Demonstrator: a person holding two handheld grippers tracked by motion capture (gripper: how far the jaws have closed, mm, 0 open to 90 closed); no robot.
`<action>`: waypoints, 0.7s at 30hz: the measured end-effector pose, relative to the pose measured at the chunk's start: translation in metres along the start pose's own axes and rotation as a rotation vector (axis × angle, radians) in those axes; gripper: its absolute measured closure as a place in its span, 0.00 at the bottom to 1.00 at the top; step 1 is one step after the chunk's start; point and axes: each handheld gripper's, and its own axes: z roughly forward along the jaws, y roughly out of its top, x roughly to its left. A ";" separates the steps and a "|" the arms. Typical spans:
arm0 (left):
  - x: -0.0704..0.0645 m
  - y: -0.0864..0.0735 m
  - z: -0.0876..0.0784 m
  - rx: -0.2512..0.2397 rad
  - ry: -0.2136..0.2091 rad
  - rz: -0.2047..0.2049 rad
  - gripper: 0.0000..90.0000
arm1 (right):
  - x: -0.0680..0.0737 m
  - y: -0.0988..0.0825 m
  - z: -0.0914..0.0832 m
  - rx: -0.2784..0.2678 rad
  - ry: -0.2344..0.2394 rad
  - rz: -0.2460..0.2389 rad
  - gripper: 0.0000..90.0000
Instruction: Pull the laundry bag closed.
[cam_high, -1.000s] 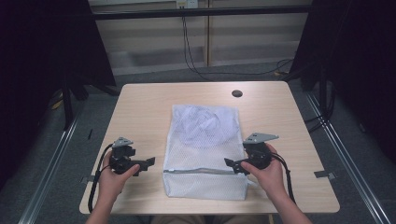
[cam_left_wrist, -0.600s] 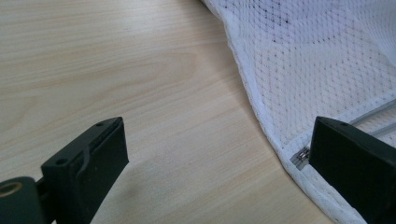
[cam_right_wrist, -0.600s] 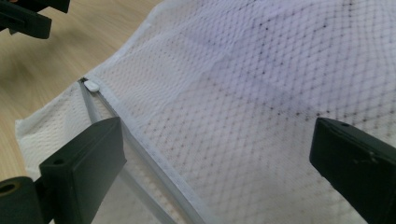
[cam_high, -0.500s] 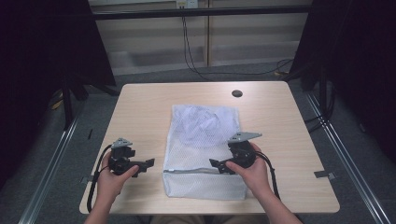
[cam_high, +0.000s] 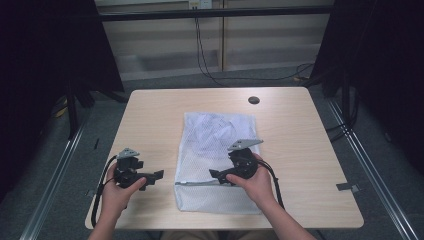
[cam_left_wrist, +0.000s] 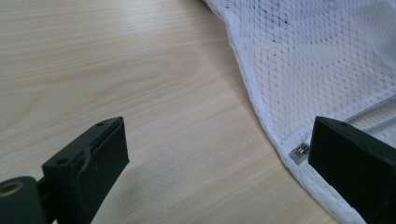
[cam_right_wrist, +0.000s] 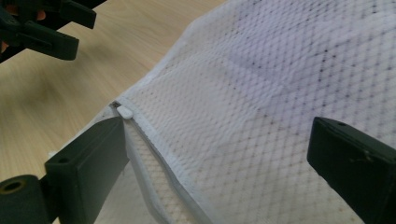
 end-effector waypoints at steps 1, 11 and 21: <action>0.001 0.000 -0.001 0.007 -0.001 0.002 0.05 | 0.001 0.001 0.001 -0.003 0.002 -0.008 0.07; 0.001 -0.001 -0.001 -0.001 -0.002 -0.011 0.05 | 0.009 0.004 0.013 0.005 0.045 -0.011 0.18; 0.000 -0.001 -0.001 -0.002 -0.008 -0.016 0.05 | 0.016 0.004 0.024 -0.004 0.077 -0.011 0.29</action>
